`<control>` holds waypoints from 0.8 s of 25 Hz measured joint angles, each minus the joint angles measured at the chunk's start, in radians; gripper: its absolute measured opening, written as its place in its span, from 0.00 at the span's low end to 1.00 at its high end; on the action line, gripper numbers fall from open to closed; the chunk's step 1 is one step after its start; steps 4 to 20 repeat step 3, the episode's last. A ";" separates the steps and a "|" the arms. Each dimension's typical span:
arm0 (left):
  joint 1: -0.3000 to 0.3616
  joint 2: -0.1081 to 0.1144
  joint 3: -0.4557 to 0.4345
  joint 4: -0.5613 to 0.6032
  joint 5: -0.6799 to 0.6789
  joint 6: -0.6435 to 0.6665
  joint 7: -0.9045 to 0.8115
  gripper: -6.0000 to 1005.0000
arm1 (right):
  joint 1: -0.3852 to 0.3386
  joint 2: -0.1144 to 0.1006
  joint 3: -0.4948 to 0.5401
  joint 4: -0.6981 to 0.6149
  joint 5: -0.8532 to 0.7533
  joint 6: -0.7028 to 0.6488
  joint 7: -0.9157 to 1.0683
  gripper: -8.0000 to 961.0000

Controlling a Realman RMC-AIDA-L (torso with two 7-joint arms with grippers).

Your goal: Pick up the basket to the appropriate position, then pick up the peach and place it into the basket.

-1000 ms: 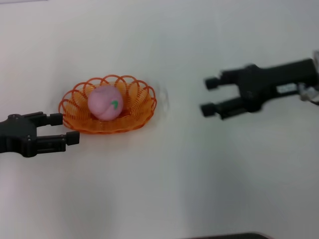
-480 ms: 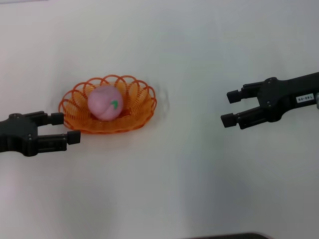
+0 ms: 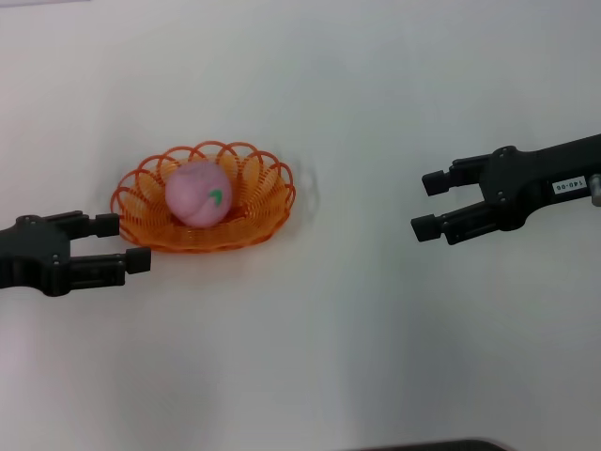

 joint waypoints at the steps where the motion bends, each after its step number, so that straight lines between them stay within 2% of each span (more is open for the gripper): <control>1: 0.000 0.000 0.000 0.000 0.000 0.000 -0.002 0.86 | 0.000 0.000 0.000 -0.001 0.000 0.000 0.000 0.96; 20: 0.001 0.000 0.002 0.000 0.000 0.001 -0.005 0.86 | 0.000 0.001 0.001 -0.003 0.000 0.000 0.000 0.96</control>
